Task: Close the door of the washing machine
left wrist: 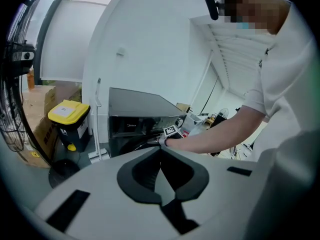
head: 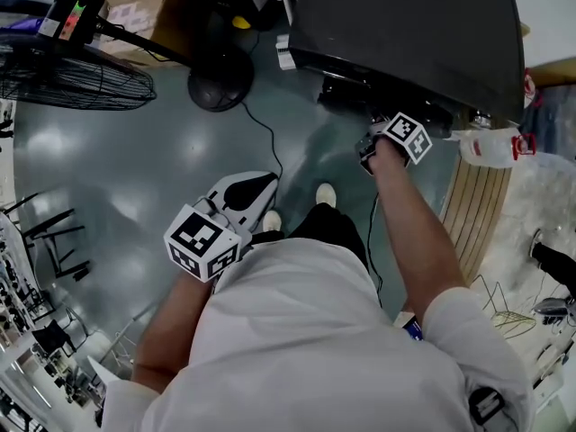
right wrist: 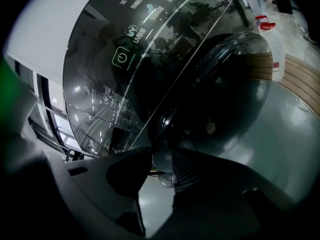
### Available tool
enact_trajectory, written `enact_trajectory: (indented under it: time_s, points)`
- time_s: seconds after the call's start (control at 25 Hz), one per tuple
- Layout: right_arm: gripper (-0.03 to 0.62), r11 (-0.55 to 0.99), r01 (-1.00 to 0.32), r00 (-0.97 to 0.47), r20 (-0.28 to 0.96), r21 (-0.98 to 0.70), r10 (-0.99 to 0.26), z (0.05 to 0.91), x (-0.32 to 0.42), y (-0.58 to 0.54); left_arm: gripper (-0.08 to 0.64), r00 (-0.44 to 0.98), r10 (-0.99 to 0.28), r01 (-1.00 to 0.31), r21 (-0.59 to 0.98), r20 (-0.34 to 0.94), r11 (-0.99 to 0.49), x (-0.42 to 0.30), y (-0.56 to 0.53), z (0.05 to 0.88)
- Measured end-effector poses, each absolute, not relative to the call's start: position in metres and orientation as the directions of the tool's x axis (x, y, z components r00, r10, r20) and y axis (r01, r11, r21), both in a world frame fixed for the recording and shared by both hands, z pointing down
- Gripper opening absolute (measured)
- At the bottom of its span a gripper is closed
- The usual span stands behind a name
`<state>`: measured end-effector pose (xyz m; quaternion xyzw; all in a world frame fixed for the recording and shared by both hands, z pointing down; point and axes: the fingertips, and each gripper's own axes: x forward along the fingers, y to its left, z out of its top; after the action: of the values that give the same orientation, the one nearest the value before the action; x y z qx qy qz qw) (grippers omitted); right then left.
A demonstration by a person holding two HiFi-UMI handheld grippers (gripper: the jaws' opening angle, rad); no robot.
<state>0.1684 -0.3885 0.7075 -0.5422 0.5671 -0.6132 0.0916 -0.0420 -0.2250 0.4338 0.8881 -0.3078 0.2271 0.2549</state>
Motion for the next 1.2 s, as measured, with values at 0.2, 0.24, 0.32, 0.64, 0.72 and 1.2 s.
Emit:
enact_trajectory:
  time_s: [0.2, 0.24, 0.32, 0.64, 0.72, 1.2]
  points:
    - [0.127, -0.267, -0.576, -0.412, 0.556, -0.773, -0.722, 0.696, 0.164, -0.377, 0.017, 0.729, -0.416, -0.637, 0.318, 0.543, -0.702, -0.049, -0.212, 0.431]
    - [0.124, -0.252, -0.589, -0.415, 0.555, -0.768, -0.721, 0.691, 0.163, -0.370, 0.017, 0.735, -0.411, -0.630, 0.320, 0.539, -0.708, -0.051, -0.208, 0.430]
    - [0.115, -0.221, -0.628, -0.415, 0.562, -0.746, -0.716, 0.682, 0.161, -0.356, 0.017, 0.749, -0.399, -0.613, 0.324, 0.529, -0.721, -0.055, -0.200, 0.426]
    - [0.115, -0.084, -0.745, -0.448, 0.590, -0.662, -0.672, 0.640, 0.132, -0.275, 0.018, 0.807, -0.354, -0.537, 0.336, 0.473, -0.774, -0.080, -0.171, 0.410]
    - [0.114, -0.052, -0.769, -0.452, 0.599, -0.638, -0.661, 0.628, 0.122, -0.253, 0.017, 0.820, -0.345, -0.523, 0.351, 0.457, -0.777, -0.090, -0.165, 0.408]
    - [0.114, 0.133, -0.859, -0.463, 0.642, -0.494, -0.611, 0.555, 0.060, -0.139, 0.018, 0.863, -0.277, -0.444, 0.373, 0.423, -0.815, -0.139, -0.125, 0.406]
